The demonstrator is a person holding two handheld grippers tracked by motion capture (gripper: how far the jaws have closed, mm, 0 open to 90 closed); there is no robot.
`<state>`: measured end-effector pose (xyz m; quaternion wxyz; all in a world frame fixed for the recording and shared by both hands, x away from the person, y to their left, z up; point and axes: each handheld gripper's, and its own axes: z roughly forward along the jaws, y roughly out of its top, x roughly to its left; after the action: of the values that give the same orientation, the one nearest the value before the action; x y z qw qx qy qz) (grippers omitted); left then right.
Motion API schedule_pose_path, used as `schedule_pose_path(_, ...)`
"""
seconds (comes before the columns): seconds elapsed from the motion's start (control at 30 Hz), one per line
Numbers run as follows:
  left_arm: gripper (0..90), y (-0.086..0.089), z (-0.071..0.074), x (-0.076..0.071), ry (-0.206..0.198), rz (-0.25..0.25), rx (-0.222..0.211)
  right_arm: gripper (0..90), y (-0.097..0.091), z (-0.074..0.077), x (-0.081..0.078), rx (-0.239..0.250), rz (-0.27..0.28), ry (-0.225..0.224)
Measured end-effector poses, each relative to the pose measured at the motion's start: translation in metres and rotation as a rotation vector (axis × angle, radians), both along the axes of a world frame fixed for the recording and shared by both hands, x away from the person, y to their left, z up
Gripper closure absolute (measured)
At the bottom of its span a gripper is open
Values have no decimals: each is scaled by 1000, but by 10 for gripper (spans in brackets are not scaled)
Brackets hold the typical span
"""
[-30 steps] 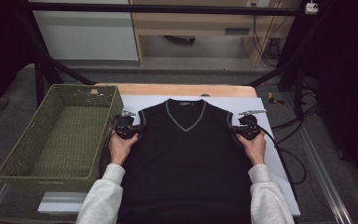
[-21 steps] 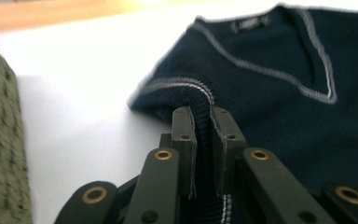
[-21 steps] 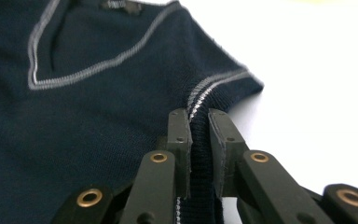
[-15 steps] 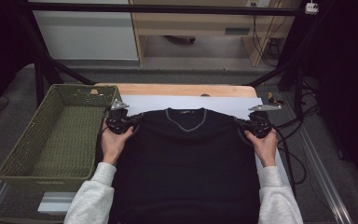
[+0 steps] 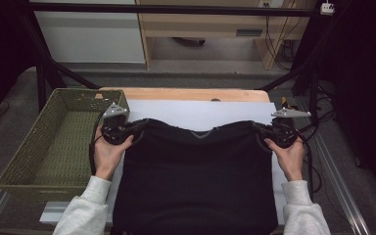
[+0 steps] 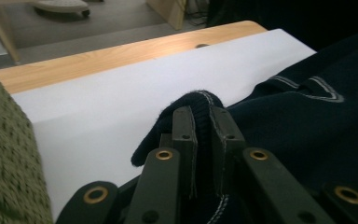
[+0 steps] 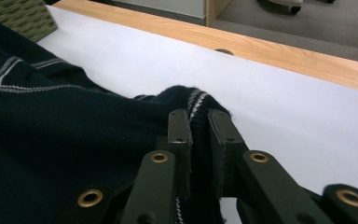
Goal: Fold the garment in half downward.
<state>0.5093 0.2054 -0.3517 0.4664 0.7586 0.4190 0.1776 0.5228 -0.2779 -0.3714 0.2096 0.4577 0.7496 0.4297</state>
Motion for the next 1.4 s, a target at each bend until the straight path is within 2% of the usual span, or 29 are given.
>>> schedule_pose_path(0.2, 813, 7, -1, -33, 8, -27, -18, 807, -2, 7, -32, 16, 17, 0)
schedule_pose_path(0.3, 812, 12, -4, -46, 12, -36, -27, 807, -1, 8, -47, 3, 29, 4)
schedule_pose_path(0.47, 812, 20, -9, -72, 15, -52, -38, 805, -1, 7, -73, 4, 55, 4)
schedule_pose_path(0.57, 810, 23, -14, -86, 35, -71, -49, 805, -2, 2, -91, 16, 62, 14)
schedule_pose_path(0.77, 808, 24, -29, -110, 66, -98, -22, 803, -3, -14, -120, 11, 90, 63)
schedule_pose_path(0.9, 806, 21, -41, -124, 94, -114, 4, 802, -3, -27, -135, 8, 100, 118)
schedule_pose_path(0.93, 805, 21, -44, -128, 101, -118, 6, 801, -4, -31, -138, 6, 104, 125)
schedule_pose_path(1.17, 798, 16, -69, -155, 163, -155, 88, 788, -4, -59, -153, -6, 110, 221)
schedule_pose_path(1.27, 791, 13, -81, -161, 186, -164, 120, 775, -5, -69, -158, -17, 109, 256)
schedule_pose_path(1.33, 775, 12, -87, -160, 210, -166, 132, 746, -5, -73, -159, -19, 113, 254)
schedule_pose_path(1.4, 729, 10, -87, -157, 188, -157, 132, 648, -5, -72, -160, -33, 113, 221)
